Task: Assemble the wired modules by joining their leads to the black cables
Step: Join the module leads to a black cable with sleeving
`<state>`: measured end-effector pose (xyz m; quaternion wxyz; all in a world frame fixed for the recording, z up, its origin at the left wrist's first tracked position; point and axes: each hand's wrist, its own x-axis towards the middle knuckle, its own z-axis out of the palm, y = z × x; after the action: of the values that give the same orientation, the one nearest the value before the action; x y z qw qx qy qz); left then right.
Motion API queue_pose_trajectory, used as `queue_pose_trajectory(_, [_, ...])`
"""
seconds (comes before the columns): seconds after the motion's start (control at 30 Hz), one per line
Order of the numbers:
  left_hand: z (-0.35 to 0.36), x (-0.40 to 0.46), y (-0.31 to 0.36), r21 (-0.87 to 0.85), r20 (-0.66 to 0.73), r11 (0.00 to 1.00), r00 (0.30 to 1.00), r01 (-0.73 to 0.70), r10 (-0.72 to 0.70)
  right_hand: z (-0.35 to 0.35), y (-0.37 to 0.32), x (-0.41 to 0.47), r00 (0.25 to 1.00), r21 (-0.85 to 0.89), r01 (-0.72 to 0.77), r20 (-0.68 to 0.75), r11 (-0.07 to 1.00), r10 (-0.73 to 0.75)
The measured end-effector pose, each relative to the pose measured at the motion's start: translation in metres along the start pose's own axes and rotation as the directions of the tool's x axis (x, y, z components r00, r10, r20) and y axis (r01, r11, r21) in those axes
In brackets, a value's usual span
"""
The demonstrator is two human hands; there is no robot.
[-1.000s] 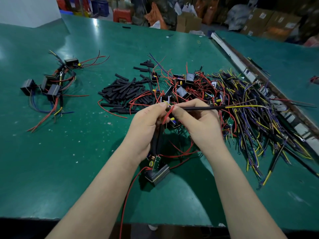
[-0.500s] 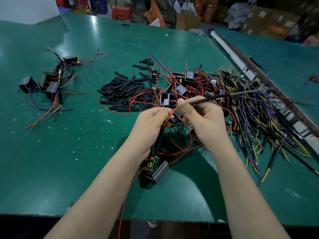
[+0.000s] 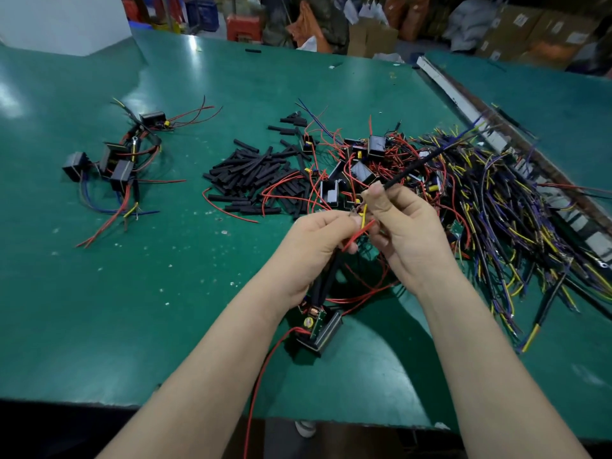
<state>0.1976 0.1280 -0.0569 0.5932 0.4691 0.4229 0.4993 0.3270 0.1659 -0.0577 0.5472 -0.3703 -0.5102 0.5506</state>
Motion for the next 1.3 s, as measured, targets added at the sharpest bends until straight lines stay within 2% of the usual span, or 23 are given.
queue_pose_trajectory(0.17, [0.002, 0.002, -0.001, -0.051, 0.009, 0.999, 1.000, -0.010, 0.010, 0.005, 0.004, 0.000, 0.988, 0.023, 0.135, -0.072, 0.991, -0.133])
queue_pose_trajectory(0.37, [0.003, 0.004, -0.003, -0.104, -0.048, 0.995, 0.999, 0.002, -0.007, 0.006, 0.006, -0.001, 0.936, -0.249, 0.293, -0.120, 0.923, -0.330])
queue_pose_trajectory(0.6, [0.003, 0.006, -0.003, -0.110, -0.166, 0.994, 0.986, 0.005, -0.023, 0.008, 0.010, -0.003, 0.927, -0.479, 0.248, -0.136, 0.842, -0.350])
queue_pose_trajectory(0.87, [0.005, 0.008, -0.007, -0.146, -0.256, 0.989, 0.967, -0.026, -0.012, 0.009, 0.009, -0.004, 0.928, -0.575, 0.299, -0.012, 0.762, -0.373])
queue_pose_trajectory(0.97, [0.004, 0.009, -0.011, -0.046, -0.310, 0.998, 0.950, -0.047, 0.031, 0.006, 0.010, -0.003, 0.923, -0.635, 0.298, 0.000, 0.713, -0.386])
queue_pose_trajectory(1.1, [0.002, 0.008, -0.013, 0.263, -0.334, 0.951, 0.910, -0.161, 0.247, 0.006, 0.008, -0.004, 0.928, -0.652, 0.282, -0.001, 0.704, -0.373])
queue_pose_trajectory(1.17, [0.001, 0.008, -0.014, 0.344, -0.322, 0.919, 0.894, -0.194, 0.310, 0.006, 0.006, -0.005, 0.942, -0.618, 0.261, -0.004, 0.742, -0.335])
queue_pose_trajectory(1.3, [0.001, 0.006, -0.014, 0.386, -0.318, 0.891, 0.871, -0.241, 0.374, 0.007, 0.002, -0.005, 0.982, -0.454, 0.165, -0.009, 0.875, -0.190])
